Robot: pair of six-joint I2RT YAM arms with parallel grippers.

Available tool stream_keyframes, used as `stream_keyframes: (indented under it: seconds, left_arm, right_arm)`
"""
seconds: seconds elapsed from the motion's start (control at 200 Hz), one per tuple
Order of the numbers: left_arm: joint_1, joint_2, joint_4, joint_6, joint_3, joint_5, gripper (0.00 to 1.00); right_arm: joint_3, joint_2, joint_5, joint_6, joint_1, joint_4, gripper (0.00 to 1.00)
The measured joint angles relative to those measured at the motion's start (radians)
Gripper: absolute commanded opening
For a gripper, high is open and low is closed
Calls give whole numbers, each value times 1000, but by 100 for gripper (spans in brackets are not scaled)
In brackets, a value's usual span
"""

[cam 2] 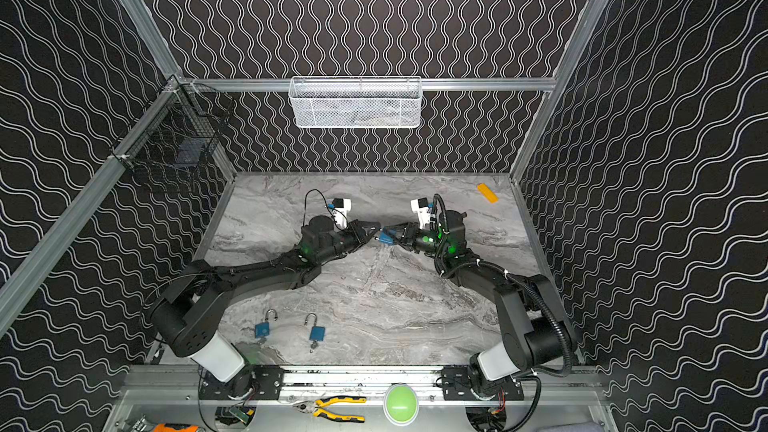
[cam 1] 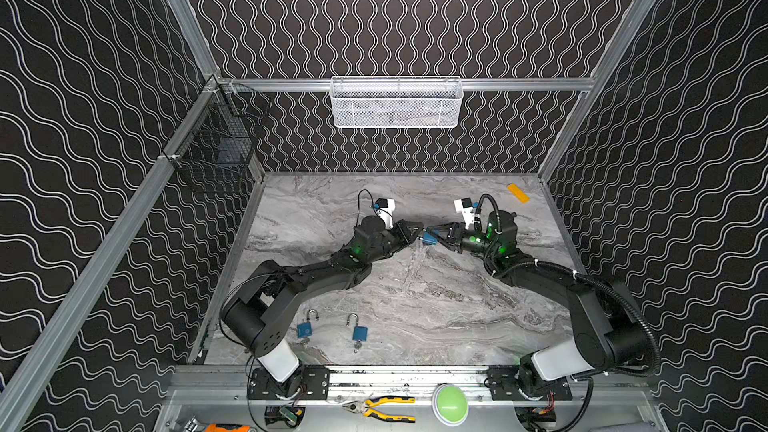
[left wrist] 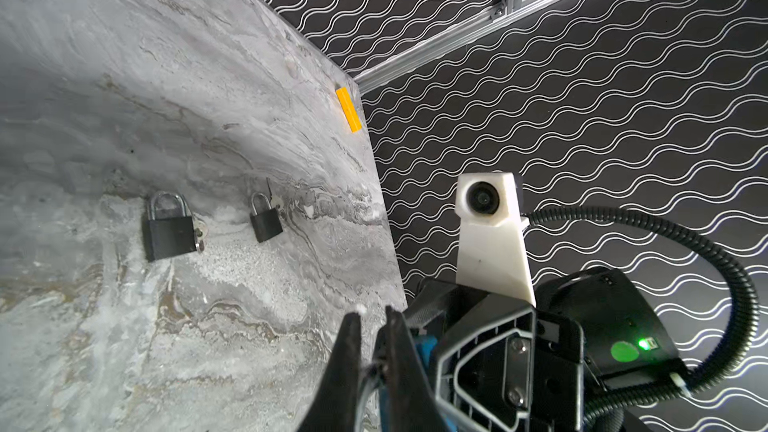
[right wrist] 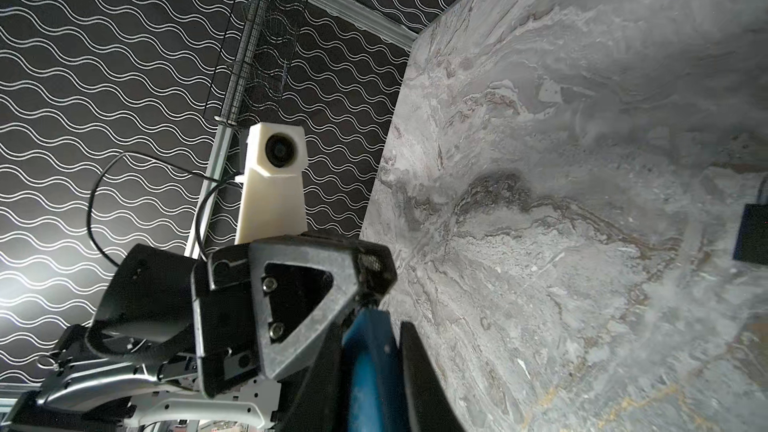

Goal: Lock with the key

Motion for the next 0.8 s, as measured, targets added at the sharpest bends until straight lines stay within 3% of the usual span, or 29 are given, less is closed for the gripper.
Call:
stream_keyframes:
  seconds: [0.245,0.526,0.801]
  left_arm:
    - [13,-2,12,-4,-21,46,0]
    - [26,39,201,-109,-50,96,0]
    - [26,5,181,-116,-46,101,0]
  right_arm:
    - [-37,16,-16,0,3,78,0]
    - [-68,28,-22,10,2,227,0]
    - [-83,40,-32,54,4,349,0]
